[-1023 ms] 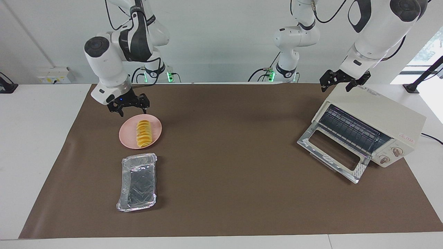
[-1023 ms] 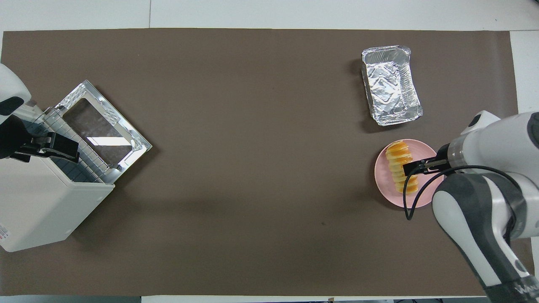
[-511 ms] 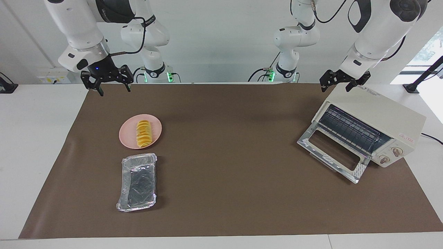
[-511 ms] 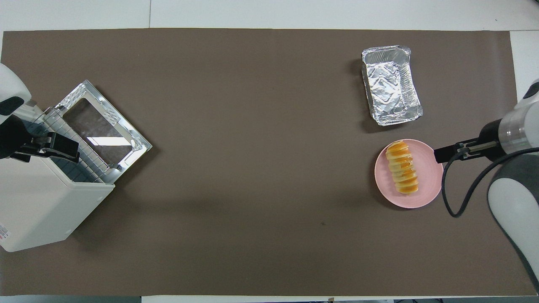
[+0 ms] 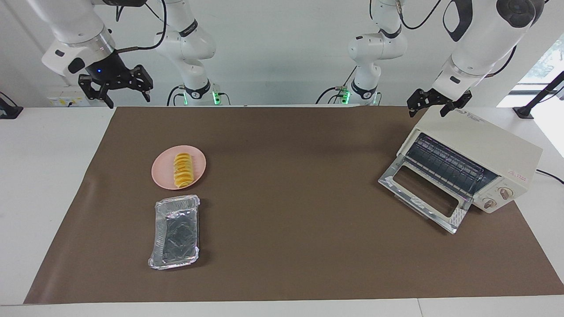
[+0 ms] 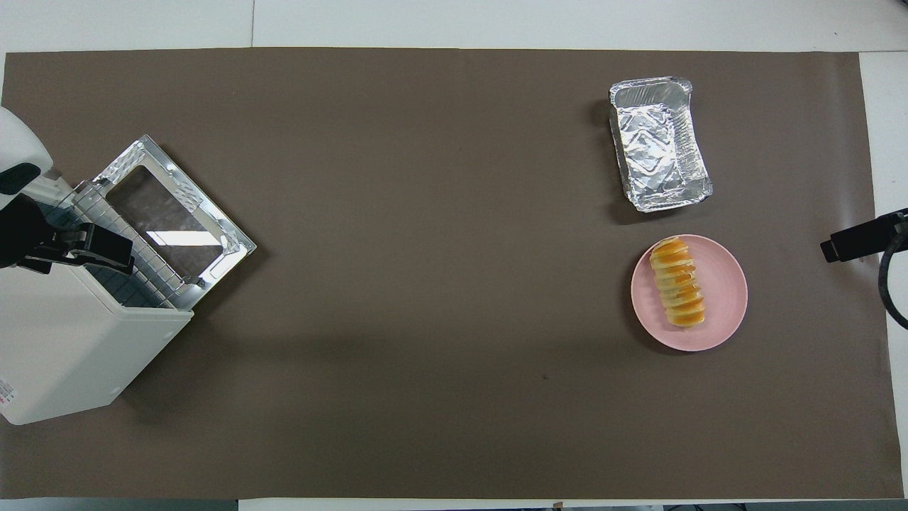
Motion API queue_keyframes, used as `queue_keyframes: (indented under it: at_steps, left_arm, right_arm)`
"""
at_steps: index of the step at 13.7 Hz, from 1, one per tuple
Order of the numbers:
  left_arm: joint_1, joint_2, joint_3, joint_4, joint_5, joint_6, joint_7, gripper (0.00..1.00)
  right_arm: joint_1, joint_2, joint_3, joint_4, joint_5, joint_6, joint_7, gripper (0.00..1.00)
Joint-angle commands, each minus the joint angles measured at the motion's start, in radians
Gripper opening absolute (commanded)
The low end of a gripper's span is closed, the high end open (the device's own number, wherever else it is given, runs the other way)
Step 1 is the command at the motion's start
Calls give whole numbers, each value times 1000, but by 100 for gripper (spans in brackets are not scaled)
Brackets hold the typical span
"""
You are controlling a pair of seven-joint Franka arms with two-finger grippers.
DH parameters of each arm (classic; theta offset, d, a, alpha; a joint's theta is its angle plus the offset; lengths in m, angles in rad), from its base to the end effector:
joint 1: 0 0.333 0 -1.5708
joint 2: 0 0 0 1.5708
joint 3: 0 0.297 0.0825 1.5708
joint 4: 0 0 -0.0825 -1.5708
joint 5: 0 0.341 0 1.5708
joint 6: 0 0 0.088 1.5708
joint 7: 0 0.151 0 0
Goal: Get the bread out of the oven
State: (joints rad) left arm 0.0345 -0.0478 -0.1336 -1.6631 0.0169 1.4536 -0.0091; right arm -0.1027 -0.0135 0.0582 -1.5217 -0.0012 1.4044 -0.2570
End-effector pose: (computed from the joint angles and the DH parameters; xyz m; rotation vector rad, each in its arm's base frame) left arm 0.4730 -0.0455 0.5375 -3.0966 0.1375 0.2495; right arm 0.4851 -0.0216 0.5754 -3.1062 -0.3310 0.1609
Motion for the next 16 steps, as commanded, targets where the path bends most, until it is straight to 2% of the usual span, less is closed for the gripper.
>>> queue_keyframes:
  at_steps: [1, 3, 5, 9, 13, 16]
  left_arm:
    - [12, -12, -4, -4, -11, 5, 9, 100]
    - [12, -11, -4, -4, -11, 5, 9, 100]
    - [12, -11, -4, -4, -11, 5, 9, 100]
    - [12, -12, -4, -4, -11, 7, 9, 100]
    - [12, -12, -4, -4, -11, 5, 9, 100]
    - [12, -11, -4, -4, -11, 5, 9, 100]
  right_arm:
    - [-35, 6, 11, -61, 4, 72, -19, 100]
    - [-34, -17, 9, -139, 3, 148, -15, 100]
    - [-34, -19, 9, -155, 3, 154, -13, 100]
    - [-45, 0, 11, -57, 6, 61, -13, 100]
    - [-54, 3, 11, -20, 4, 2, -13, 100]
    - [-54, 3, 11, -20, -3, 8, -13, 100]
